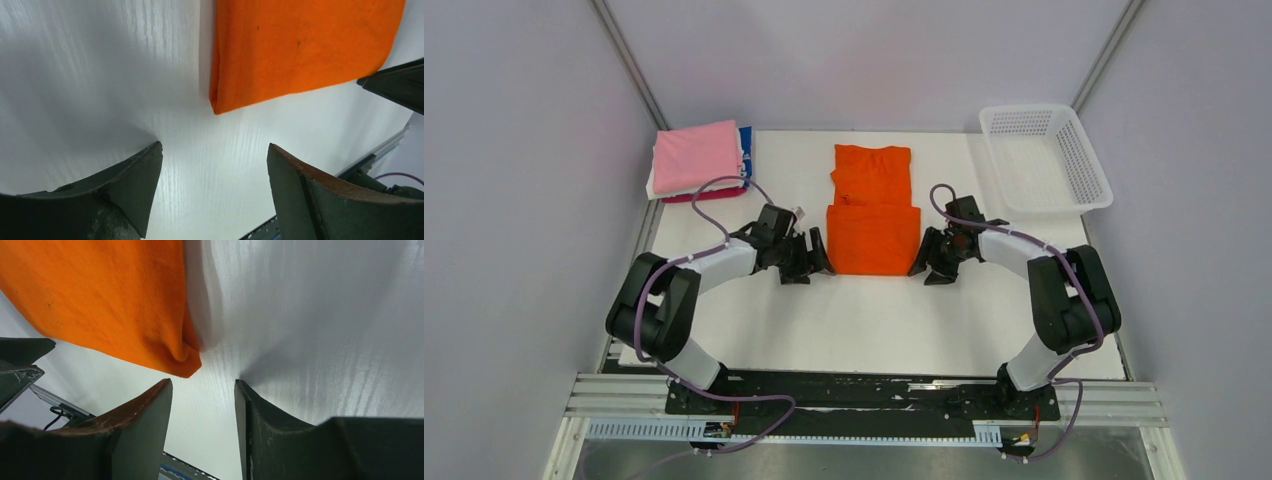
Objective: Fold and stack the t-shirts
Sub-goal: Grab one side of the 2/3 rectangular tshirt with both arms, then fold the long partially folded tshirt into a neat square
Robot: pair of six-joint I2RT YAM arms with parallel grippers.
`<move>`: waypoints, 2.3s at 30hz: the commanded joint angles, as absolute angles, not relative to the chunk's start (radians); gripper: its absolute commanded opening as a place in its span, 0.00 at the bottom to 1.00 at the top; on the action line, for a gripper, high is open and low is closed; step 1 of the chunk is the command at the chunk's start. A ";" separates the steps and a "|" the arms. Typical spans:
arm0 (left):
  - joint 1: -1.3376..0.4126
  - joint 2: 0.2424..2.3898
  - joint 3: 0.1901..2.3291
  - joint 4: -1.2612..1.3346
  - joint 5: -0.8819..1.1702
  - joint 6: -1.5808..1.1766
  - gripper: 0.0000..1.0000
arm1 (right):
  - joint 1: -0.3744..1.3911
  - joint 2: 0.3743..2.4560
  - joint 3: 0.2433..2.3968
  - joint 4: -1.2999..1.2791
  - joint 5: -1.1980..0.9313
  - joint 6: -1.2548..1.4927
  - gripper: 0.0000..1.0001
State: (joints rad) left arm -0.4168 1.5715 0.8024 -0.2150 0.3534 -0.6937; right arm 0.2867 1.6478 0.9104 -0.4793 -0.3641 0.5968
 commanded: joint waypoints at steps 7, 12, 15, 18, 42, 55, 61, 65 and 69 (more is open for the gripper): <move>-0.447 1.724 0.880 -0.136 0.298 -0.718 0.65 | 0.294 1.685 0.900 -0.303 -0.333 0.556 0.38; -0.479 1.767 0.901 -0.139 0.307 -0.719 0.50 | 0.301 1.706 0.897 -0.292 -0.373 0.558 0.26; -0.496 1.772 0.901 -0.140 0.309 -0.729 0.33 | 0.315 1.697 0.878 -0.292 -0.386 0.565 0.24; -0.504 1.754 0.887 -0.144 0.292 -0.739 0.05 | 0.318 1.675 0.855 -0.292 -0.395 0.575 0.11; -0.484 1.043 0.828 -0.291 0.322 -0.726 0.00 | 0.288 1.271 0.936 -0.284 -0.877 0.608 0.00; -0.254 1.222 0.868 -0.039 0.461 -0.757 0.00 | 0.186 1.458 0.947 0.076 -1.035 0.760 0.00; -0.178 1.382 0.962 0.032 0.490 -0.748 0.00 | 0.138 1.608 1.028 0.135 -1.028 0.771 0.00; -0.162 1.481 1.025 0.050 0.488 -0.743 0.00 | 0.126 1.701 1.096 0.148 -1.026 0.775 0.00; -0.147 1.607 1.090 0.080 0.513 -0.755 0.00 | 0.098 1.796 1.158 0.170 -1.018 0.793 0.00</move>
